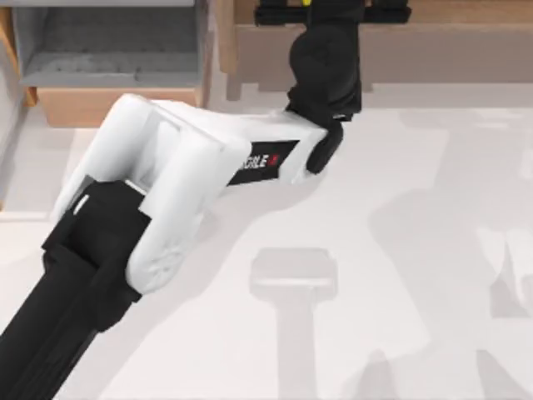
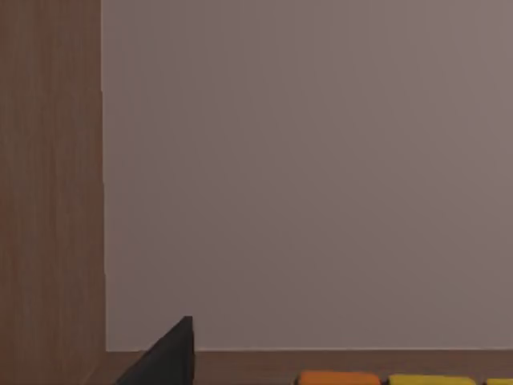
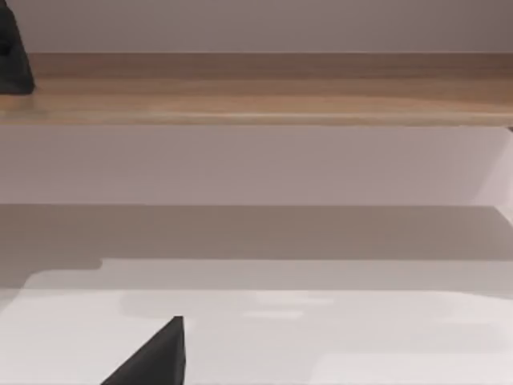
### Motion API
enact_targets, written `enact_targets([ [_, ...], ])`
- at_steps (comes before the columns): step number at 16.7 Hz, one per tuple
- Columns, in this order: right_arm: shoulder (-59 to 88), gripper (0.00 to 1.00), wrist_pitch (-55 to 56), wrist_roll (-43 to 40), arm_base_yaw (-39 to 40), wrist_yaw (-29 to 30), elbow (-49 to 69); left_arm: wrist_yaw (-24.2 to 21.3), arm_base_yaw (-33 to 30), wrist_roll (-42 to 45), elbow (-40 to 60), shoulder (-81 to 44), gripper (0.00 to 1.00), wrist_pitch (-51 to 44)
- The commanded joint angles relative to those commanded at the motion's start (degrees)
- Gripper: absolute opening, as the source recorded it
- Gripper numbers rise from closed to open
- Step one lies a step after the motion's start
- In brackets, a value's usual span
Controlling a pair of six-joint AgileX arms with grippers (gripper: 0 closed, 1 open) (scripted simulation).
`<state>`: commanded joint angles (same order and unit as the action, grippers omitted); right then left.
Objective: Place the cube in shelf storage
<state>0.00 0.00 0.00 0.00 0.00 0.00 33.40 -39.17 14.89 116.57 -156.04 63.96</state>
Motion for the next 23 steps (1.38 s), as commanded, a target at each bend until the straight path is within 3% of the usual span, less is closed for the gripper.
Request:
enact_targets([
  [6, 0.0, 1.0, 0.0, 0.0, 0.0, 0.0, 0.0, -2.4, -1.4, 3.1, -0.9, 2.6, 1.0, 1.3],
  [10, 0.0, 1.0, 0.0, 0.0, 0.0, 0.0, 0.0, -10.9, -3.0, 14.6, -5.0, 12.8, 1.0, 4.5],
  [13, 0.0, 1.0, 0.0, 0.0, 0.0, 0.0, 0.0, -18.7, 0.2, 26.3, -8.7, 22.3, 1.0, 6.6],
  [17, 0.0, 1.0, 0.0, 0.0, 0.0, 0.0, 0.0, -29.4, 11.2, 42.7, -15.2, 35.2, 1.0, 8.9],
  [23, 0.0, 1.0, 0.0, 0.0, 0.0, 0.0, 0.0, -45.8, 37.4, 63.6, -31.9, 49.4, 1.0, 12.7],
])
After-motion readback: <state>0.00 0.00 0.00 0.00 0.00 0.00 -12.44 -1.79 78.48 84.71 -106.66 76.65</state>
